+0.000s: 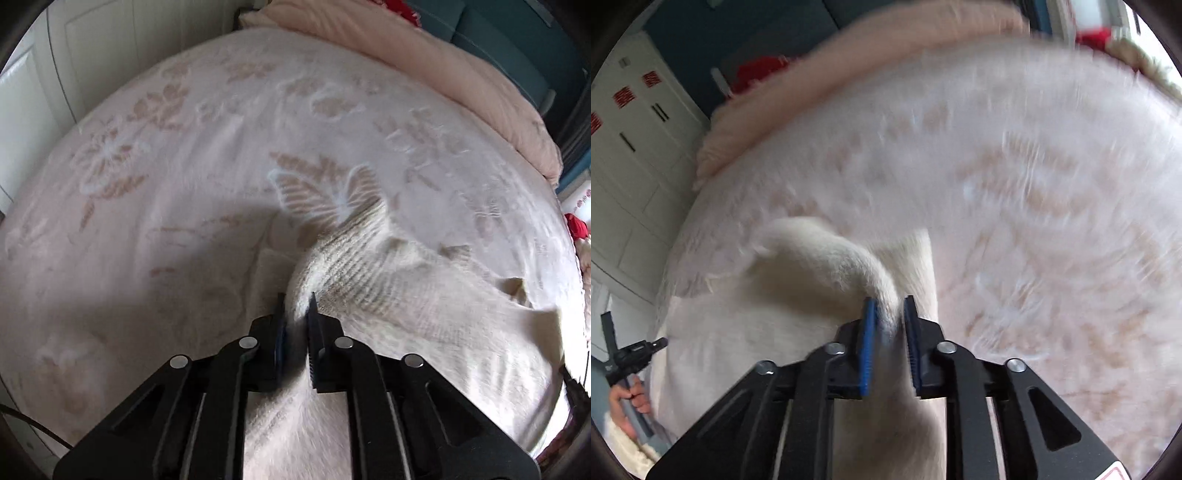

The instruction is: Fold small clothes

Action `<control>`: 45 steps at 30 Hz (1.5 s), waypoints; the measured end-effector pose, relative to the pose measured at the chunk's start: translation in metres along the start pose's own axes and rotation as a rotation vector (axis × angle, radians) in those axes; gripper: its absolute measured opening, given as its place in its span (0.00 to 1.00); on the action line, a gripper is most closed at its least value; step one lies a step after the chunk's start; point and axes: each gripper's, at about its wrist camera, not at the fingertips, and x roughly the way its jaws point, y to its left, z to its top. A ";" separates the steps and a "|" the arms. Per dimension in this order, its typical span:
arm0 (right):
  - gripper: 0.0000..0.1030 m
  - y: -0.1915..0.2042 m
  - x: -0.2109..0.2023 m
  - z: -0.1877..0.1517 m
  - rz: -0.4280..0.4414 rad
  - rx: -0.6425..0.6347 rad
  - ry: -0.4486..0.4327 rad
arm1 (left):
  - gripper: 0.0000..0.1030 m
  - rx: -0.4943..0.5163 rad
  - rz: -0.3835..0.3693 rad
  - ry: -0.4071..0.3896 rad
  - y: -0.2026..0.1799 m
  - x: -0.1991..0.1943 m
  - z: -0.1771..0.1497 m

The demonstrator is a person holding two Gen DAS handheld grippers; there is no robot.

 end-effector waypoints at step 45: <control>0.17 -0.025 -0.064 -0.122 0.140 0.149 -0.005 | 0.61 -0.267 -0.063 -0.044 0.069 -0.063 -0.146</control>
